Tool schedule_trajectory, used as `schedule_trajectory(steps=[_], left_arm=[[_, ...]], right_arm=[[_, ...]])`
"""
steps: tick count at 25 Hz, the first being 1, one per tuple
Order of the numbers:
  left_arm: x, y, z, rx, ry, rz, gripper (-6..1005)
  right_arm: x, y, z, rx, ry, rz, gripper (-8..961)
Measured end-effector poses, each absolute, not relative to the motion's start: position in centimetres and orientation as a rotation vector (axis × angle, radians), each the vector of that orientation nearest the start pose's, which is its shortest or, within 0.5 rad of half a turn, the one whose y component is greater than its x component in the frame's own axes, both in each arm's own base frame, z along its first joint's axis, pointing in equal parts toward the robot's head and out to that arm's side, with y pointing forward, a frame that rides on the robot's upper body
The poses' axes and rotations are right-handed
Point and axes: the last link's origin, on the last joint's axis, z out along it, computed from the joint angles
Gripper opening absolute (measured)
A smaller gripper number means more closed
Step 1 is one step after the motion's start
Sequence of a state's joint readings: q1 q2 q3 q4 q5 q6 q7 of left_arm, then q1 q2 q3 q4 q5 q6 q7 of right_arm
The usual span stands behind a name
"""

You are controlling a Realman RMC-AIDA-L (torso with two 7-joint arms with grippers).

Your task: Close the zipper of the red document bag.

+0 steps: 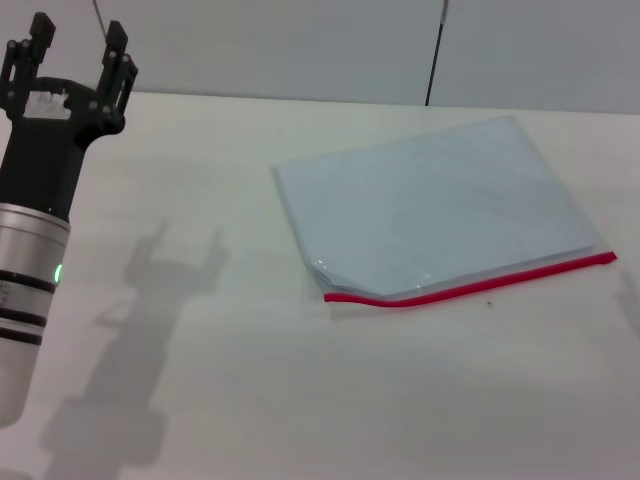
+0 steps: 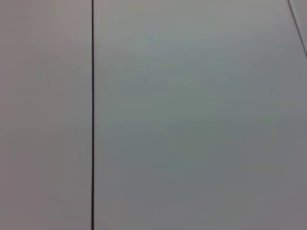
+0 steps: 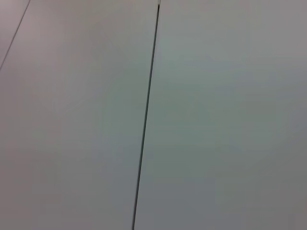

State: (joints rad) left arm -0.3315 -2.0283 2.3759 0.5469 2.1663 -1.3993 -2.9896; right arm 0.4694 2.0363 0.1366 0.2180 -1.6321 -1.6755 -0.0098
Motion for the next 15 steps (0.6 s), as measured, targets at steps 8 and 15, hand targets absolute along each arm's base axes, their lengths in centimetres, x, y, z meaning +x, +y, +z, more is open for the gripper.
schedule_trajectory(steps=[8,15], left_arm=[[-25.78,31.91,0.72,-1.409,-0.247,-0.939,714],[-25.71,31.98,0.65,-1.414,-0.247,-0.940,714]], right_arm=[[27.49,30.64,1.25,-1.494,0.116,0.972,721],[27.50,30.75,1.26,-1.491,0.119,0.969,721]])
